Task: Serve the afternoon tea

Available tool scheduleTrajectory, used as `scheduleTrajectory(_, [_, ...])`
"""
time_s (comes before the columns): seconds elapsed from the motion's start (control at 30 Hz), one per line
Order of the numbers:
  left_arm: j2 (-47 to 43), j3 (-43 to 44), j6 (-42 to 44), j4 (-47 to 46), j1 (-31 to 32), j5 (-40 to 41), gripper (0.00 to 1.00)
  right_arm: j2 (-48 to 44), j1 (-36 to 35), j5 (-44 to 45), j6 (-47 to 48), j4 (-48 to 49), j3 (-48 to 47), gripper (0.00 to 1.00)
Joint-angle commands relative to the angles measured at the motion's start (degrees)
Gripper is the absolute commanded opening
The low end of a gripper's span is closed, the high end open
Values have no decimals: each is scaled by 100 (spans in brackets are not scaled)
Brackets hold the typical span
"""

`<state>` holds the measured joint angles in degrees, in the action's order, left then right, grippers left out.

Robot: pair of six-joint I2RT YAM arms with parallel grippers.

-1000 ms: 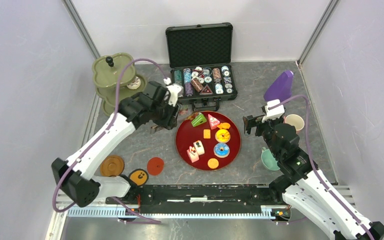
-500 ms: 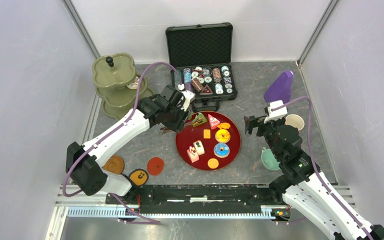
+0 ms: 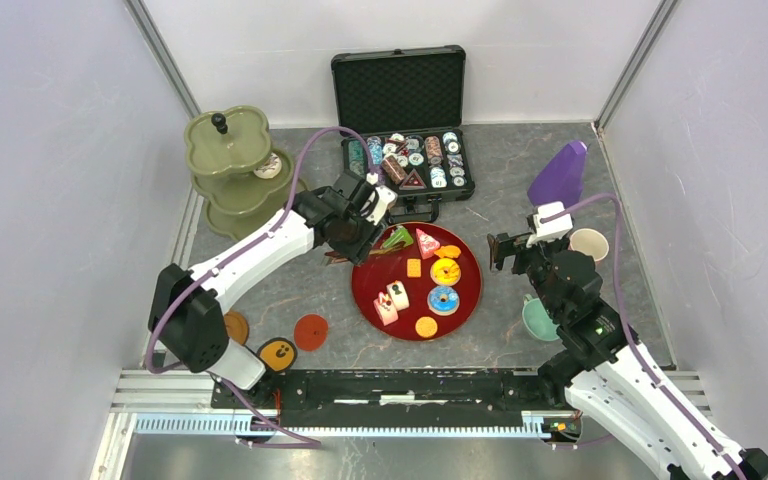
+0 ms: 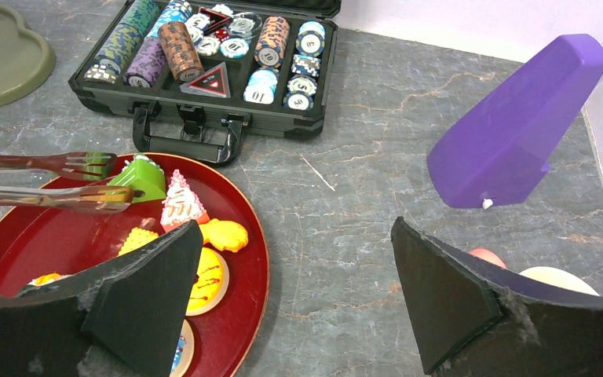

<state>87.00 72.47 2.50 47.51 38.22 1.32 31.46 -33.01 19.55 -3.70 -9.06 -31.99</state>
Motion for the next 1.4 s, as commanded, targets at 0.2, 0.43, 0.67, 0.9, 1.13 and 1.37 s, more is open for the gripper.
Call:
scheduleTrajectory(0.2, [152, 192, 331, -436, -34, -87, 54, 23, -38, -34, -54, 263, 70, 98])
scheduleTrajectory(0.43, [-152, -221, 304, -834, -25, -9, 43, 0, -38, -39, -61, 273, 68, 98])
scheduleTrajectory(0.67, [-225, -550, 269, -1118, 44, -48, 33, 276, -37, -335, 14, 63, -213, 98])
scheduleTrajectory(0.9, [-159, -335, 278, -1042, 89, -9, 31, 699, -38, -567, 212, -307, -563, 98])
scheduleTrajectory(1.13, [-556, -601, 120, -967, 157, 74, 29, 659, -38, -547, 238, -376, -678, 98])
scheduleTrajectory(1.37, [-1298, -511, -394, -683, 204, 148, 27, 424, -38, -482, 142, -119, -425, 98])
